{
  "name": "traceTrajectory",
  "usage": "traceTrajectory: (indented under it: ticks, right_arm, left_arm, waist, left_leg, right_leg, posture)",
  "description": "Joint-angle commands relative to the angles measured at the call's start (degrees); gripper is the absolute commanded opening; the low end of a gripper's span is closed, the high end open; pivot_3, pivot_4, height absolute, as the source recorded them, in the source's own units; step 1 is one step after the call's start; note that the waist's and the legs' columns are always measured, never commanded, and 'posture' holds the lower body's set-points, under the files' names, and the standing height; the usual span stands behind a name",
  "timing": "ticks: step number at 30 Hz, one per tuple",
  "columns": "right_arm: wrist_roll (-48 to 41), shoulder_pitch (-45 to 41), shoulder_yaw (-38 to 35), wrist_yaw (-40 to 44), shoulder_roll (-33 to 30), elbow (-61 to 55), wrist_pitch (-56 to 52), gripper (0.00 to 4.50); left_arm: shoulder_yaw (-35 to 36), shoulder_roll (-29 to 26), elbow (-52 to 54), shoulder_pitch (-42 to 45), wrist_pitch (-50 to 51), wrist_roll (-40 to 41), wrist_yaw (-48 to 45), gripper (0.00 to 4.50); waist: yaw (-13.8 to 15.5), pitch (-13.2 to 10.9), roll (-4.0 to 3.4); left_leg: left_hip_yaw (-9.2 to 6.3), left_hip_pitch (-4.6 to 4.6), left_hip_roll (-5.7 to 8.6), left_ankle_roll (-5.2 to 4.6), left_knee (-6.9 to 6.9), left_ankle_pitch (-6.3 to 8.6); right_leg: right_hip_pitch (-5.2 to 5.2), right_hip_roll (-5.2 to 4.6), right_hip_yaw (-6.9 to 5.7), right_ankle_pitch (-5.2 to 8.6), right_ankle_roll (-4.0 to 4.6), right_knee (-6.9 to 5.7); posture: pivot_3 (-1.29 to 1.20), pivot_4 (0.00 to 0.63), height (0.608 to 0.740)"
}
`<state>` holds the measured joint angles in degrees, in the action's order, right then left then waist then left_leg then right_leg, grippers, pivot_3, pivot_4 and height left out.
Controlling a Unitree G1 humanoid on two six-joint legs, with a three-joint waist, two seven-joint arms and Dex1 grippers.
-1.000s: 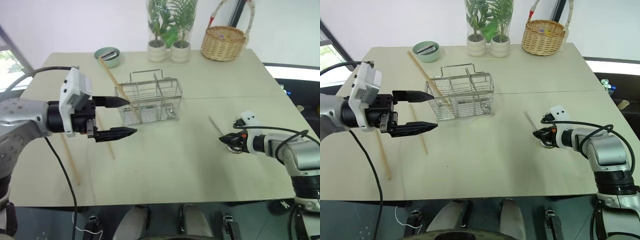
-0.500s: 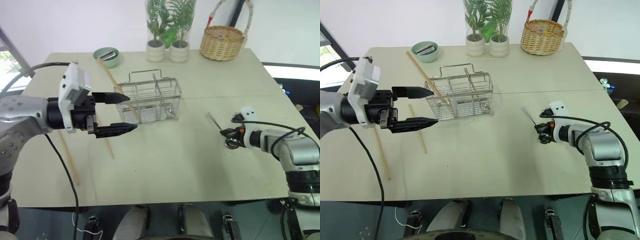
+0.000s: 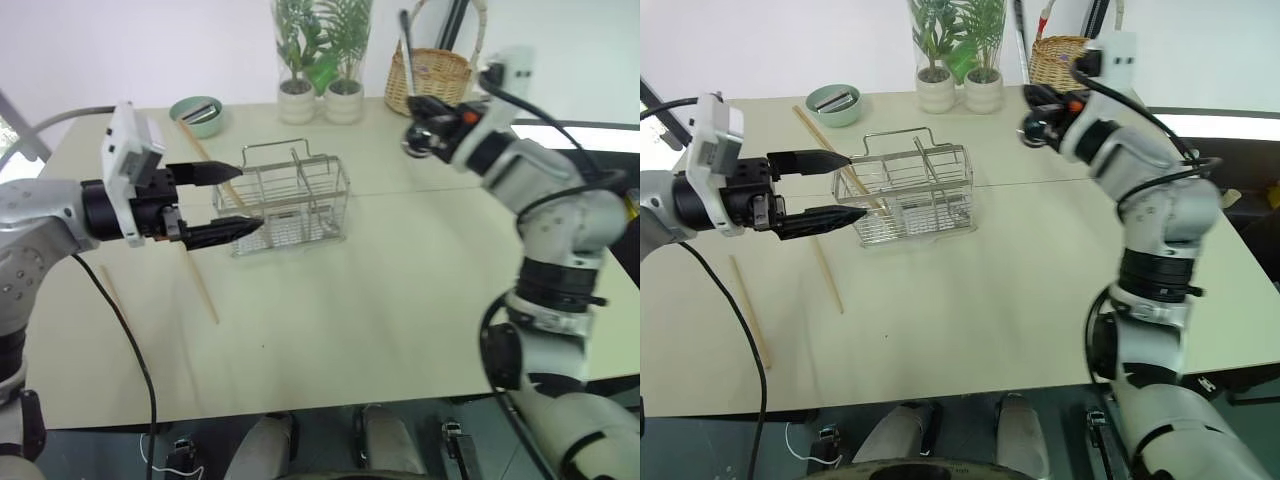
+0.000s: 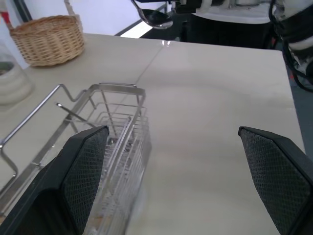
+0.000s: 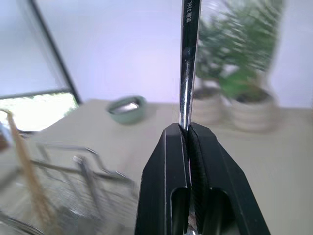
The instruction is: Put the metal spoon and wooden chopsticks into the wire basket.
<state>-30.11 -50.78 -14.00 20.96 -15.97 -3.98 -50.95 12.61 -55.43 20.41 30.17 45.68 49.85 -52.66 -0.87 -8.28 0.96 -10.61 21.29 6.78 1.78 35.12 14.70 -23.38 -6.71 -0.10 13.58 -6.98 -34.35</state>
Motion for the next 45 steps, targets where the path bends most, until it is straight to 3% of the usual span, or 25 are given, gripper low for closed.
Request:
traceTrajectory:
  ticks: [1,14,22,23,25,30,31,39,45]
  right_arm:
    - [1.0,-0.6,4.3,-0.9,4.4,-0.7,5.2,0.02]
    - [10.4,-3.3,9.7,-0.3,14.1,22.2,33.3,0.02]
    - [11.2,-1.7,10.5,0.8,16.6,25.3,37.6,0.02]
    - [11.0,-1.7,10.3,0.7,16.7,25.4,37.6,0.7]
    - [10.8,-1.8,9.8,0.3,16.5,25.6,37.5,1.51]
    - [10.9,-1.7,8.6,-0.7,15.1,24.5,37.2,4.14]
    - [10.9,-1.5,8.4,-0.8,14.7,23.9,37.0,4.42]
    - [6.0,-0.9,5.2,1.6,7.5,14.1,29.0,4.42]
    - [-8.4,-0.1,3.5,19.5,-12.0,-0.8,10.2,4.42]
  left_arm:
    - [1.9,0.3,0.1,1.6,-1.3,-0.5,0.8,4.5]
    - [5.7,0.3,2.2,-0.3,0.0,0.5,4.2,4.5]
    - [7.1,0.0,3.4,-1.0,0.8,1.5,6.0,4.5]
    - [7.1,0.1,3.3,-1.0,0.8,1.5,6.0,4.5]
    - [6.8,0.1,3.1,-0.7,0.8,1.3,6.0,4.5]
    - [5.9,0.3,1.9,0.5,0.4,0.8,5.7,4.5]
    - [5.7,0.4,1.6,0.7,0.3,0.6,5.6,4.5]
    - [4.8,1.2,0.1,1.7,-0.3,-0.4,5.7,4.5]
    - [6.9,1.8,-0.1,1.1,0.6,-0.7,9.2,4.5]
  waist:
    - [0.0,0.0,-0.03]
    - [-0.4,0.0,0.03]
    - [-0.5,0.0,0.02]
    - [-0.4,0.0,0.02]
    - [-0.3,0.0,0.03]
    - [-0.3,0.0,0.03]
    - [-0.3,0.0,0.03]
    - [-0.2,0.0,0.03]
    - [0.1,0.0,0.05]
  left_leg:
    - [0.0,0.03,0.01,0.02,0.0,-0.01]
    - [-0.09,-0.04,0.06,0.17,0.0,-0.1]
    - [-0.13,-0.05,0.03,0.22,-0.02,-0.13]
    - [-0.13,-0.05,0.03,0.22,-0.01,-0.13]
    - [-0.15,-0.06,0.03,0.23,-0.01,-0.13]
    - [-0.16,-0.06,0.04,0.23,-0.01,-0.14]
    - [-0.16,-0.06,0.04,0.23,-0.01,-0.14]
    - [-0.16,-0.04,0.04,0.23,0.0,-0.14]
    - [-0.16,0.0,0.06,0.18,0.01,-0.11]
  right_leg:
    - [-0.05,-0.01,0.01,-0.01,0.01,-0.02]
    - [-0.27,0.01,0.02,-0.07,0.1,-0.66]
    - [-0.29,0.09,0.04,-0.07,0.12,-0.71]
    - [-0.29,0.09,0.04,-0.07,0.12,-0.71]
    - [-0.28,0.1,0.04,-0.07,0.12,-0.71]
    - [-0.28,0.11,0.04,-0.07,0.12,-0.71]
    - [-0.28,0.11,0.04,-0.07,0.12,-0.71]
    - [-0.28,0.1,0.04,-0.07,0.12,-0.71]
    - [-0.22,0.05,0.02,-0.07,0.11,-0.61]
  posture:
    - [0.0,0.15,0.71]
    - [0.0,0.15,0.71]
    - [0.0,0.15,0.71]
    - [0.0,0.15,0.71]
    - [0.0,0.15,0.71]
    - [0.0,0.15,0.71]
    - [0.0,0.15,0.71]
    - [0.0,0.15,0.71]
    - [0.0,0.15,0.71]
